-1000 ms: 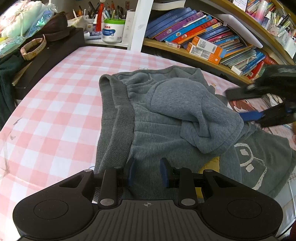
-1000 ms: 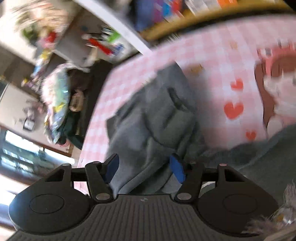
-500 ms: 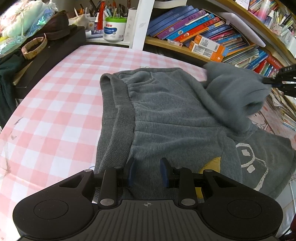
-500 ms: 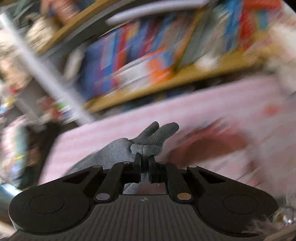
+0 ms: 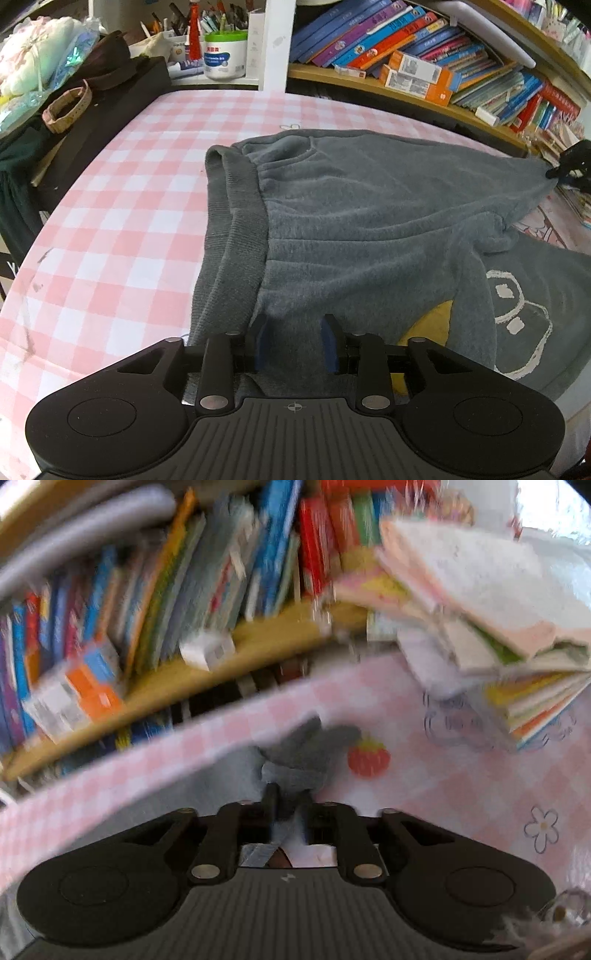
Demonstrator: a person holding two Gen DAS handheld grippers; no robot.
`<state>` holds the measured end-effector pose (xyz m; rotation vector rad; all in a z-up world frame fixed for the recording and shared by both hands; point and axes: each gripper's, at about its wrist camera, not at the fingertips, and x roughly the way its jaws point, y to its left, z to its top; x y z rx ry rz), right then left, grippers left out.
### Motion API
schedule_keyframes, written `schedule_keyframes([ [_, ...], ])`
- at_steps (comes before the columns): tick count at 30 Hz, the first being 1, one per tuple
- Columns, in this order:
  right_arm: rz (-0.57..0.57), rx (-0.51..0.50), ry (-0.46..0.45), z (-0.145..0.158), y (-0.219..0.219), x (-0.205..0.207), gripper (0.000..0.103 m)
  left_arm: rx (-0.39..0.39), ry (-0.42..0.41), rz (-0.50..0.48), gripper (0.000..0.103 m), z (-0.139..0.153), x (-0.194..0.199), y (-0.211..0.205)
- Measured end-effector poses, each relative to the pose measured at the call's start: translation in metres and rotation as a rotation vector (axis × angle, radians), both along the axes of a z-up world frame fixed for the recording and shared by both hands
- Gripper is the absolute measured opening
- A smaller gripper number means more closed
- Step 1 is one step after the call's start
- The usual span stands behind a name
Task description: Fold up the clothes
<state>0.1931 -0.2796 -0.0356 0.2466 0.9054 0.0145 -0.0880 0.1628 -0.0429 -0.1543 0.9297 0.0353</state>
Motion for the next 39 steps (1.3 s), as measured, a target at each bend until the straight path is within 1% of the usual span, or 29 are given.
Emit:
schedule_keyframes([
  [2,0.005,-0.006,-0.012,0.001,-0.004,-0.016,0.038,0.003,0.011,-0.001,0.038,0.001,0.001,-0.001],
  [4,0.010,-0.012,-0.025,0.001,-0.008,-0.031,0.038,-0.011,0.006,0.009,0.037,0.005,0.000,0.001],
  [6,0.023,-0.018,-0.036,0.002,-0.011,-0.049,0.038,-0.025,-0.034,0.024,0.037,0.013,-0.003,0.005],
  [9,0.097,-0.026,-0.045,0.004,-0.011,-0.095,0.038,-0.049,-0.107,0.054,0.037,0.028,-0.002,0.014],
  [12,0.167,-0.055,-0.018,-0.002,-0.013,-0.141,0.038,-0.093,-0.133,0.077,0.035,0.034,0.012,0.025],
  [13,0.179,-0.074,-0.007,-0.006,-0.013,-0.155,0.038,-0.112,-0.119,0.076,0.029,0.033,0.020,0.028],
  [17,0.177,-0.148,0.032,-0.023,-0.018,-0.203,0.039,-0.120,-0.072,0.020,0.026,0.022,0.050,0.026],
  [18,0.180,-0.171,0.026,-0.027,-0.019,-0.212,0.039,-0.145,-0.057,0.012,0.025,0.018,0.057,0.025],
  [19,0.183,-0.193,0.022,-0.029,-0.020,-0.220,0.039,-0.172,-0.036,0.009,0.022,0.012,0.064,0.025],
  [20,0.185,-0.211,0.022,-0.029,-0.021,-0.226,0.039,-0.182,-0.013,0.010,0.020,0.007,0.070,0.025],
  [21,0.182,-0.218,0.027,-0.029,-0.022,-0.232,0.039,-0.170,-0.002,0.013,0.014,0.003,0.076,0.024],
  [22,0.168,-0.206,0.041,-0.028,-0.026,-0.237,0.039,-0.145,-0.003,0.013,0.008,0.000,0.081,0.024],
  [24,0.158,-0.199,0.065,-0.026,-0.030,-0.247,0.039,-0.128,-0.009,0.030,0.001,-0.003,0.091,0.031],
  [29,0.133,-0.190,0.102,-0.023,-0.034,-0.275,0.039,-0.117,-0.027,0.090,0.005,-0.007,0.121,0.059],
  [30,0.131,-0.190,0.106,-0.023,-0.032,-0.280,0.040,-0.121,-0.028,0.095,0.005,-0.007,0.128,0.063],
  [34,0.134,-0.191,0.107,-0.022,-0.022,-0.296,0.041,-0.095,-0.034,0.093,0.005,-0.008,0.149,0.066],
  [37,0.129,-0.197,0.108,-0.022,-0.018,-0.297,0.042,-0.101,-0.035,0.102,0.005,-0.008,0.153,0.067],
  [39,0.127,-0.194,0.112,-0.021,-0.017,-0.295,0.043,-0.136,-0.031,0.123,0.005,-0.005,0.148,0.070],
])
